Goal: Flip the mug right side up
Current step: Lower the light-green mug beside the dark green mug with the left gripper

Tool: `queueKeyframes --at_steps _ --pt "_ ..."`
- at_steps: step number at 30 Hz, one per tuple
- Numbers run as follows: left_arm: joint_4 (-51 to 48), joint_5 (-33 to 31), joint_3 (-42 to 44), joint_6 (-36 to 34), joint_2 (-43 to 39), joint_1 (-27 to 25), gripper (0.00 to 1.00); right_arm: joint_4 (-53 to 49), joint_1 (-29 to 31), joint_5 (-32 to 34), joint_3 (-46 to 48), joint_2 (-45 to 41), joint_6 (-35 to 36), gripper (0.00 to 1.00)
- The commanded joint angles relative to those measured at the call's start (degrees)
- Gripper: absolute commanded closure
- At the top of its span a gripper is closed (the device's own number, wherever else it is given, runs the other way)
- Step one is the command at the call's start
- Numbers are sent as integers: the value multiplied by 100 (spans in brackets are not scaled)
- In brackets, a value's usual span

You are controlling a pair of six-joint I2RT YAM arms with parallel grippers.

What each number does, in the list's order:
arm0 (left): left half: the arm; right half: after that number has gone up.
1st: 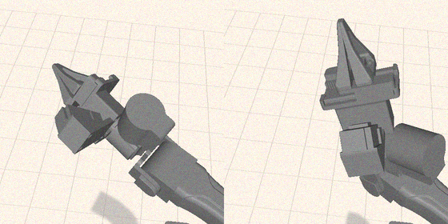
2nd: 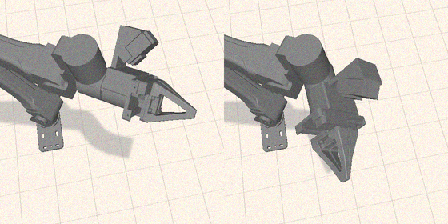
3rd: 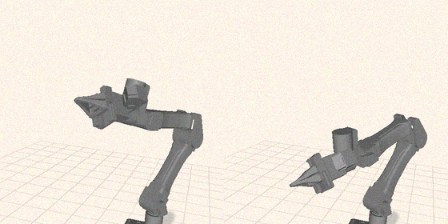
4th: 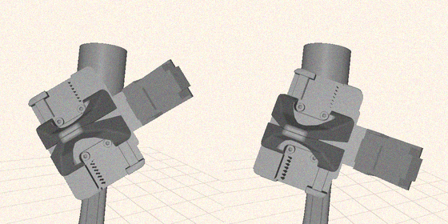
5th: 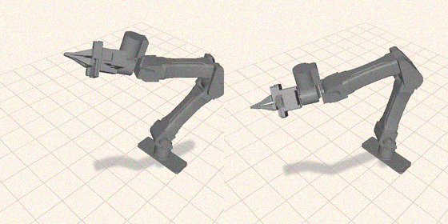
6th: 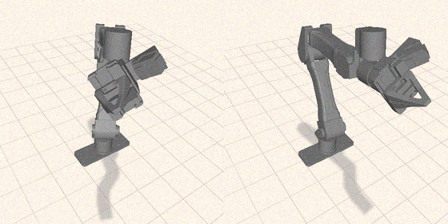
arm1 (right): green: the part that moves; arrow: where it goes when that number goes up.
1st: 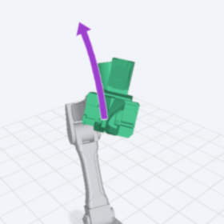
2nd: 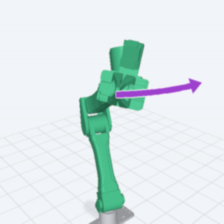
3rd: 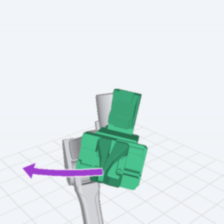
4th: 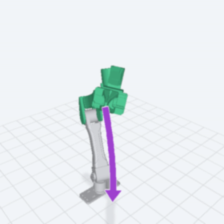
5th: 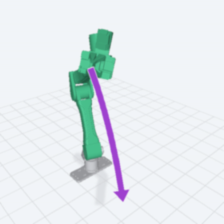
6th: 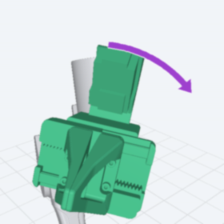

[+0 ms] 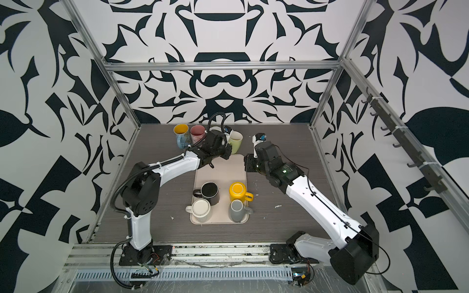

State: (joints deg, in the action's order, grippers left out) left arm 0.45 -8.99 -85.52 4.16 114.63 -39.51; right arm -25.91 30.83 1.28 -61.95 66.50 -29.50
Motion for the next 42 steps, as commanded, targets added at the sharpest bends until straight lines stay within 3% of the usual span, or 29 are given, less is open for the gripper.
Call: queueKeyframes --at_steps 1,14,32,42 --pt "1236 -401 -549 176 104 7 100 122 -182 -189 114 -375 -179 67" --pt "1846 -635 -1178 711 1308 122 100 240 -429 -217 315 -700 -157 67" --pt "2293 -498 -1117 770 1855 277 100 482 -473 -297 482 -744 -258 68" --pt "2293 -287 -803 748 1802 277 73 560 -490 -321 480 -634 -254 68"
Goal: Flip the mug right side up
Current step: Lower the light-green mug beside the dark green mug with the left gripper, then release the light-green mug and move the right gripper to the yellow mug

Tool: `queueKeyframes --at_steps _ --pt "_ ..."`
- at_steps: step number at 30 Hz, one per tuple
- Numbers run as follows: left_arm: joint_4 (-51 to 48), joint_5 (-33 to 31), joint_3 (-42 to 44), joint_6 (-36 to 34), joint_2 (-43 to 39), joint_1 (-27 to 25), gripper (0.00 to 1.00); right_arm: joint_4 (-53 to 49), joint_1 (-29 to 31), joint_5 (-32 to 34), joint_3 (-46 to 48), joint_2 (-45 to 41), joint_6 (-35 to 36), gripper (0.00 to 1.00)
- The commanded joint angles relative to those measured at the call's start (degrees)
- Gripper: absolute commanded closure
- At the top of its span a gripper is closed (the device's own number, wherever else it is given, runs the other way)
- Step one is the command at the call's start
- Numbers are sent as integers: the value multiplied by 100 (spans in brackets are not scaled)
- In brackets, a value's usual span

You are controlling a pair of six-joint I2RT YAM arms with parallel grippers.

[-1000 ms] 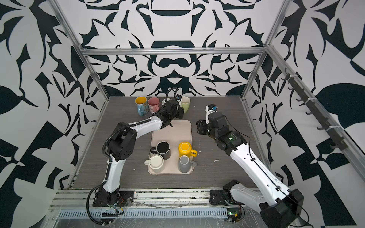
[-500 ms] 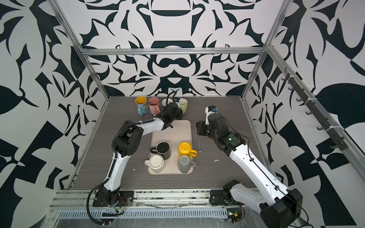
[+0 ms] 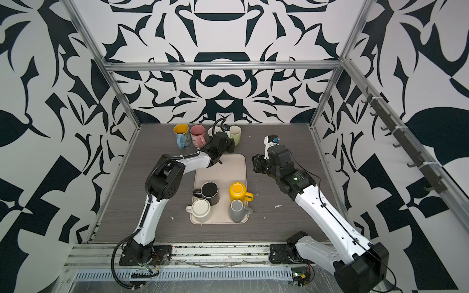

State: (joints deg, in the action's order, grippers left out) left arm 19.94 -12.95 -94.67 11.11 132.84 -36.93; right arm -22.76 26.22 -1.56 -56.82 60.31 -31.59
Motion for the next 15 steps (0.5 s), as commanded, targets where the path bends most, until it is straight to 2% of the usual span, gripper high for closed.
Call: queueKeyframes --at_steps 1,10,15 --pt "343 109 169 49 -51 19 72 249 -33 -37 -39 -11 -48 68" --pt "379 85 518 70 -294 19 58 299 -36 -116 -31 48 -127 69" --pt "632 -16 935 90 -753 19 51 275 -38 -164 -31 14 -178 69"
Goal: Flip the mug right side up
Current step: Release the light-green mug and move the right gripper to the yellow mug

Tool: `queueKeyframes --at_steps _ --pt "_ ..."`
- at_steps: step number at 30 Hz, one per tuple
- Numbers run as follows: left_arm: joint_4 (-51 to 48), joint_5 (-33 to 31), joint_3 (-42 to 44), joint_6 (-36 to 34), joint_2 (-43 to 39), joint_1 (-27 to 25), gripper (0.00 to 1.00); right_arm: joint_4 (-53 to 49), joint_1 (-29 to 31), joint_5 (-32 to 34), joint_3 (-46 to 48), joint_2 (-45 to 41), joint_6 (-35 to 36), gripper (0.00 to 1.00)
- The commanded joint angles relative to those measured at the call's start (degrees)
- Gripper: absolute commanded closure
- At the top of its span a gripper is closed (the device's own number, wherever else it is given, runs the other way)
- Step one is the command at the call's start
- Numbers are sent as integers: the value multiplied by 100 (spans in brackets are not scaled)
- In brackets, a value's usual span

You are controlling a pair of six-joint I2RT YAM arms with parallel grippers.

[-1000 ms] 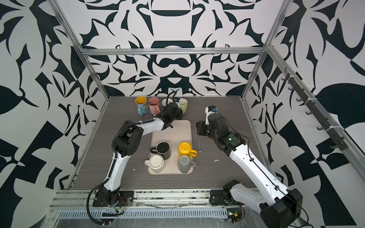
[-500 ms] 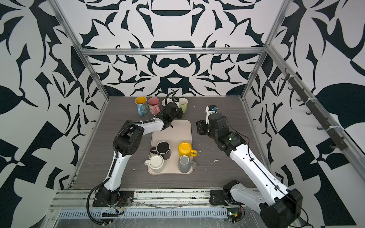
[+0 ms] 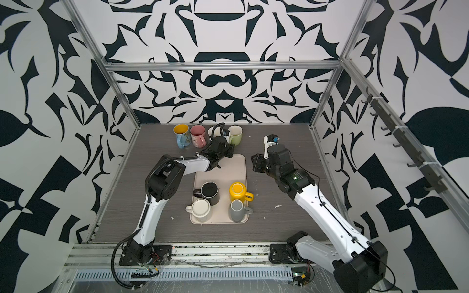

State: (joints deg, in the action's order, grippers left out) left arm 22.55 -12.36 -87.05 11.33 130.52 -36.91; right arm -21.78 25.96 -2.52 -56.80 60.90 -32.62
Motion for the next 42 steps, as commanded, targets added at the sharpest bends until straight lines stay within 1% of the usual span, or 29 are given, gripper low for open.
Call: queueKeyframes --at_steps 1,6,9,12,15,18,22,26,29,31,38,40,42 --pt "454 -70 277 63 -654 17 50 170 -10 -112 -30 -36 -84 68" --pt "548 108 683 57 -1362 8 49 74 -11 -475 -125 127 -258 65" --pt "617 216 1022 82 -1856 -12 49 -63 -12 -621 -213 215 -387 62" --pt "606 299 1426 135 -2414 -35 48 -402 -13 -657 -435 294 -489 58" --pt "539 418 1880 115 -3023 -45 49 -954 -18 -597 -701 444 -597 53" --pt "55 528 2190 -17 -3588 -45 49 -1565 -45 -634 -944 728 -774 52" --pt "-630 589 2603 -177 -4376 -54 49 -1683 -71 -1115 -846 888 -1181 52" --pt "-858 398 3198 -306 -5217 -67 48 -1687 -164 -1352 -720 825 -1612 52" --pt "-1124 205 3487 -380 -5702 -79 48 -1683 -306 -1511 -619 723 -1930 51" --pt "-1277 81 3640 -425 -6171 -97 48 -1681 -433 -1656 -523 635 -2185 50" --pt "-1565 -326 3983 -491 -6964 -124 49 -1302 -918 -2696 92 628 -3216 49" --pt "-1667 -423 4032 -513 -7089 -133 48 -1176 -986 -2867 297 640 -3507 49" --pt "-1756 -525 4080 -536 -7204 -140 49 -1174 -1024 -2903 420 623 -3678 49"
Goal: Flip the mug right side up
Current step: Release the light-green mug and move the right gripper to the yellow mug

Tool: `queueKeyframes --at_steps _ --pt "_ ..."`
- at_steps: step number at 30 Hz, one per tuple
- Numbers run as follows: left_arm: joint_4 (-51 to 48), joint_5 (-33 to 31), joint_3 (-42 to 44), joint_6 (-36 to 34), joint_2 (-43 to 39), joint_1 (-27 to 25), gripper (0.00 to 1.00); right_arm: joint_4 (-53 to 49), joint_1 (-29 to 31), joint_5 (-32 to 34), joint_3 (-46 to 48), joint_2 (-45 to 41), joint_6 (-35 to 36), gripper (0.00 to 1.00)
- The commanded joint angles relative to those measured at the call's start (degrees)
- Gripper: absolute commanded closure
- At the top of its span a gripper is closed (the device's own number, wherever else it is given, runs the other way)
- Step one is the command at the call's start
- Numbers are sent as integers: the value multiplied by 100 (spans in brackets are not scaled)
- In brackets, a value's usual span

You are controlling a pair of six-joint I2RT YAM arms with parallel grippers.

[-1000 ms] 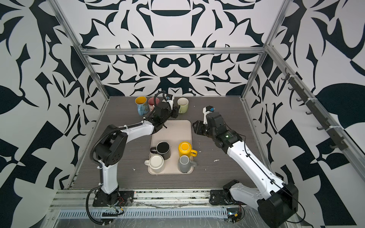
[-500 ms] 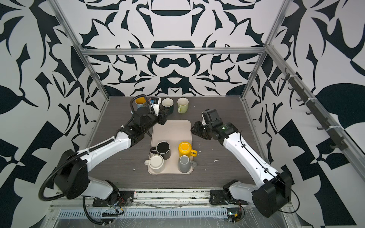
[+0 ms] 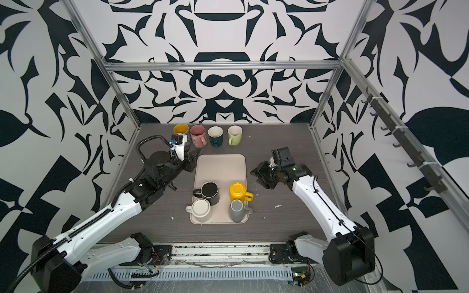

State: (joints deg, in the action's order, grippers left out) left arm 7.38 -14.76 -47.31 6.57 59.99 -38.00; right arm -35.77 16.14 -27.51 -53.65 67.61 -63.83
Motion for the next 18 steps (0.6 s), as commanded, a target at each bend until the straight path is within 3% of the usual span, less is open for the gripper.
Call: queueKeyframes --at_steps 1,11,18 --pt "-274 -336 134 -67 -208 -32 49 180 -73 -400 147 -63 -622 48" --pt "-433 -599 369 -103 -571 -41 48 -228 -199 -502 505 -86 -1184 42" --pt "-483 -615 389 -97 -551 -40 48 105 -204 -635 1063 -198 -1822 41"
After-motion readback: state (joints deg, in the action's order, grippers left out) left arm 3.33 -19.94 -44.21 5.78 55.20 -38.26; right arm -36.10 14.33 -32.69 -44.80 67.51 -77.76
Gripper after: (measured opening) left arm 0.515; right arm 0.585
